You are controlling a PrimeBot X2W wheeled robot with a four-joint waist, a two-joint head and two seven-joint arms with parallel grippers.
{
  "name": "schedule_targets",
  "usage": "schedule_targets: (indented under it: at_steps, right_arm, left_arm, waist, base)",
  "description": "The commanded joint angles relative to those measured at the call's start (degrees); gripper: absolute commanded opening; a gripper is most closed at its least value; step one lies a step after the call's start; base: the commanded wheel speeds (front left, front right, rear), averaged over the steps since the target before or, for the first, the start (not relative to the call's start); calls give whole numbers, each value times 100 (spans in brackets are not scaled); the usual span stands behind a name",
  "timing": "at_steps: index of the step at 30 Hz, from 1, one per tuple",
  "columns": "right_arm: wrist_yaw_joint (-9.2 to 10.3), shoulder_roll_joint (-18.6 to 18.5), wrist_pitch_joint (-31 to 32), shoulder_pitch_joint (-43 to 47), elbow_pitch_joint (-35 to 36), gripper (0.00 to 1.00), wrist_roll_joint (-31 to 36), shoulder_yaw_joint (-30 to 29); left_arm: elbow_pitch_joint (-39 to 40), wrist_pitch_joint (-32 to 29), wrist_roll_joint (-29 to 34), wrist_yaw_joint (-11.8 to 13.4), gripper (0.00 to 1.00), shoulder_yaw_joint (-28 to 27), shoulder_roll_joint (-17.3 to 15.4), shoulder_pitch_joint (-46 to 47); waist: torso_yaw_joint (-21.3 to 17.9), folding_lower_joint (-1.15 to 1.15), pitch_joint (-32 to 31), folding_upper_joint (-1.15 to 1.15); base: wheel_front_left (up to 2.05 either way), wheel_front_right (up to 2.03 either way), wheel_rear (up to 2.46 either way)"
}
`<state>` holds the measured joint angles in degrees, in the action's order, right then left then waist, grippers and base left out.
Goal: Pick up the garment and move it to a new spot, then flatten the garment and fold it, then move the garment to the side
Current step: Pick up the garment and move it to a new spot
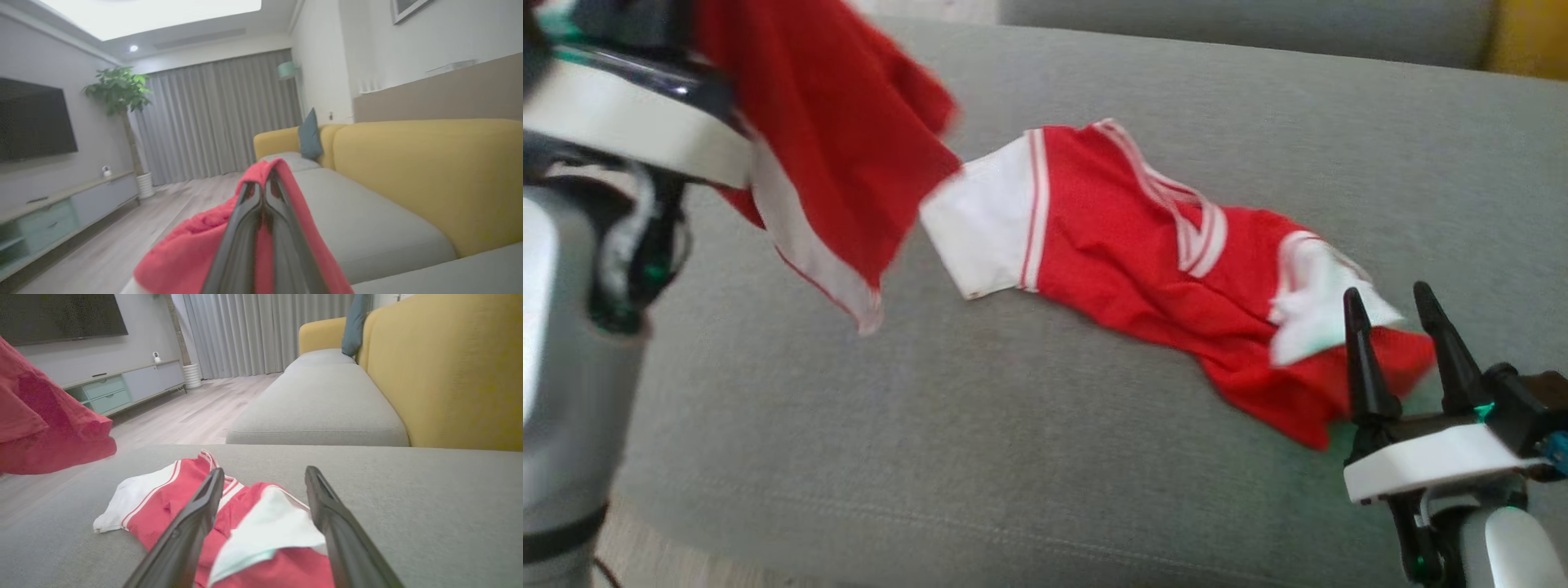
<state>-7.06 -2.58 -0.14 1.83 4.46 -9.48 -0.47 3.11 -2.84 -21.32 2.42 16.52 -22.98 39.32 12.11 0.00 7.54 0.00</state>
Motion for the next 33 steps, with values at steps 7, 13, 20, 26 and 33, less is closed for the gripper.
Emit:
schedule_targets:
  at_steps: [7,13,20,26,33]
  right_arm:
    - [-43,-30,115,-331,314,100,158,196]
    - [-43,-30,266,-399,442,100,299,185]
    - [-43,-30,403,-436,633,100,414,149]
    - [-43,-33,474,-493,683,100,473,202]
    - [-43,-32,418,-453,626,100,483,178]
  left_arm:
    - [-1228,432,-262,-93,0,-611,-396,192]
    - [-2732,782,-796,-263,0,-961,-282,-91]
    - [-3909,1374,-1285,-622,0,-967,394,-499]
    - [-4521,1692,-1469,-867,0,-870,843,-798]
    - [-4267,1780,-922,-834,100,-761,1101,-1130]
  waist:
    - [181,0,373,0]
    - [100,0,637,0]
    - [78,0,830,0]
    - [43,0,879,0]
    - [28,0,683,0]
  base:
    - [0,0,0]
    - [0,0,0]
    - [0,0,0]
    - [0,0,0]
    - [0,0,0]
